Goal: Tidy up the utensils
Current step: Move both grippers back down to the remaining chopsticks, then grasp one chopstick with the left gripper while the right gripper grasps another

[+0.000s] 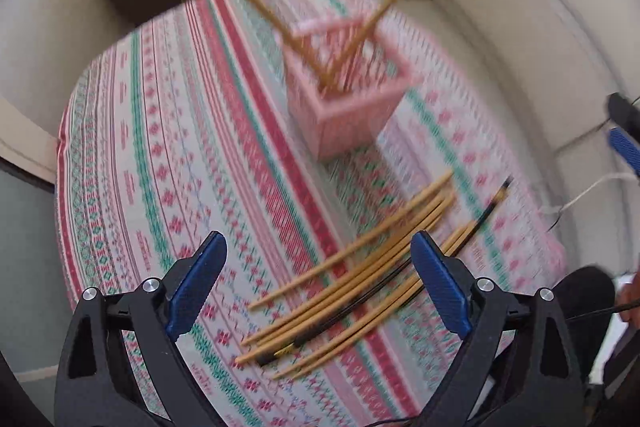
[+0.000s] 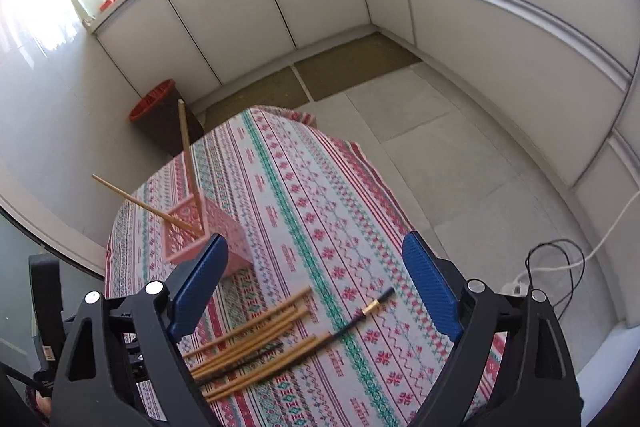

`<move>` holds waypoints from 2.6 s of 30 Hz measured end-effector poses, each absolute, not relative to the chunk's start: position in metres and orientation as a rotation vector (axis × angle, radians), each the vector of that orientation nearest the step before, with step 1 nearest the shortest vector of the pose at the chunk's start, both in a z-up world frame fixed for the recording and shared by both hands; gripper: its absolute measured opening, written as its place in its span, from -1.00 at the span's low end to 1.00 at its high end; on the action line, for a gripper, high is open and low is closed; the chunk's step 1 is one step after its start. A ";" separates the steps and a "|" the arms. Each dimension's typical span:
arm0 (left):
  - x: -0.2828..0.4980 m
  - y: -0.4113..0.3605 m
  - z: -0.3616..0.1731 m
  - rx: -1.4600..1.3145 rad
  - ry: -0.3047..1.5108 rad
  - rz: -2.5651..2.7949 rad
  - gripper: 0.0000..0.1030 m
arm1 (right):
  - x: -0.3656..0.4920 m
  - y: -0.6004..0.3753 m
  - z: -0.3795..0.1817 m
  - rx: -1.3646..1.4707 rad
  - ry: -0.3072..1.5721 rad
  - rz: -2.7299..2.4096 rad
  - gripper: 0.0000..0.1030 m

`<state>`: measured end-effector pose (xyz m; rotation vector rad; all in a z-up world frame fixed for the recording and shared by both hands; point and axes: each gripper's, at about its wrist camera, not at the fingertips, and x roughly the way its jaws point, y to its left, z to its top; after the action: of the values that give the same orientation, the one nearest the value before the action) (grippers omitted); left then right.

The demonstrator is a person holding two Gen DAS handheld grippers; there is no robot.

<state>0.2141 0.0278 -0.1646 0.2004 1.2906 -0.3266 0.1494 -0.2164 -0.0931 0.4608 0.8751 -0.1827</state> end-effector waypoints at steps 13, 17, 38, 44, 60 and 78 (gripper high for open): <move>0.217 0.079 -0.206 0.086 1.369 -0.339 -0.04 | 0.134 -0.229 -0.164 0.560 1.124 -0.104 0.68; 0.214 0.043 -0.197 0.193 1.262 -0.449 -0.18 | 0.131 -0.232 -0.166 0.575 1.131 -0.114 0.68; 0.196 -0.070 -0.206 0.511 1.150 -0.686 -0.46 | 0.130 -0.254 -0.177 0.634 1.161 -0.152 0.68; 0.182 -0.103 -0.222 0.586 1.159 -0.744 -0.47 | 0.123 -0.268 -0.176 0.673 1.148 -0.182 0.68; 0.164 -0.110 -0.243 0.657 1.227 -0.822 -0.76 | 0.118 -0.271 -0.175 0.689 1.149 -0.184 0.68; 0.159 -0.021 -0.171 0.462 1.104 -0.620 -0.87 | 0.152 -0.203 -0.219 0.735 1.392 -0.074 -0.10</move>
<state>0.1590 -0.0211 -0.1714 0.4621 1.1038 -0.6196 0.1515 -0.2031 -0.2185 0.7351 1.3922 -0.0741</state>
